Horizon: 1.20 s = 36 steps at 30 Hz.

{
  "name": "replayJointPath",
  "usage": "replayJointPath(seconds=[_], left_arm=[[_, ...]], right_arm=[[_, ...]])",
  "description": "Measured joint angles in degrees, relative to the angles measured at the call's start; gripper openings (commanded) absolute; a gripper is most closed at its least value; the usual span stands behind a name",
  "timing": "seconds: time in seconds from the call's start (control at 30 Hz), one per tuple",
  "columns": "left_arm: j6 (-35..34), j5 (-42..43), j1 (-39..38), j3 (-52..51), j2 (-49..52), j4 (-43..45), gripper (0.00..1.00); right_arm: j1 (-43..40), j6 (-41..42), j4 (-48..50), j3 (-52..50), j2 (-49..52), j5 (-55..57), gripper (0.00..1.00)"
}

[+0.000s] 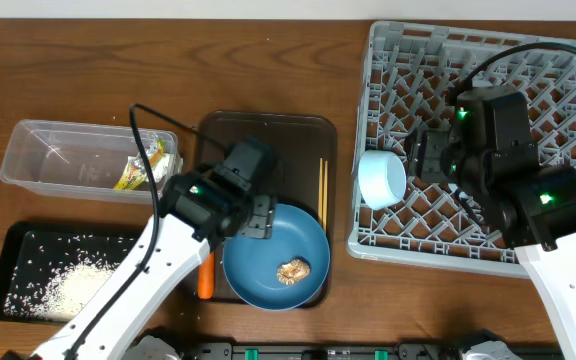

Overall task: Sort waste into correct bins and load items into the dishwasher rack
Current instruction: 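Grasp the rim of the blue plate with the left gripper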

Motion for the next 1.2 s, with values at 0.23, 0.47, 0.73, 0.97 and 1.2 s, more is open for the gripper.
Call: replayJointPath(seconds=[0.23,0.47,0.73,0.97,1.2], left_arm=[[-0.9,2.3,2.9,-8.7,0.2,2.5,0.72],[-0.9,3.0,2.9,-16.1,0.2,8.4,0.72],[-1.1,2.7,2.9,-22.0,0.2,16.4,0.67],[-1.3,2.5,2.9,-24.5,2.0,19.3,0.49],[-1.1,2.2,3.0,-24.5,3.9,22.9,0.37]], right_arm=[[0.0,-0.4,-0.3,0.0,0.0,-2.1,0.73],[0.0,-0.6,-1.9,0.0,0.5,-4.0,0.73],[0.0,-0.8,-3.2,0.0,3.4,-4.6,0.73],[0.0,-0.8,-3.1,0.0,4.0,-4.7,0.74],[0.0,-0.8,-3.0,0.0,4.0,-4.7,0.74]])
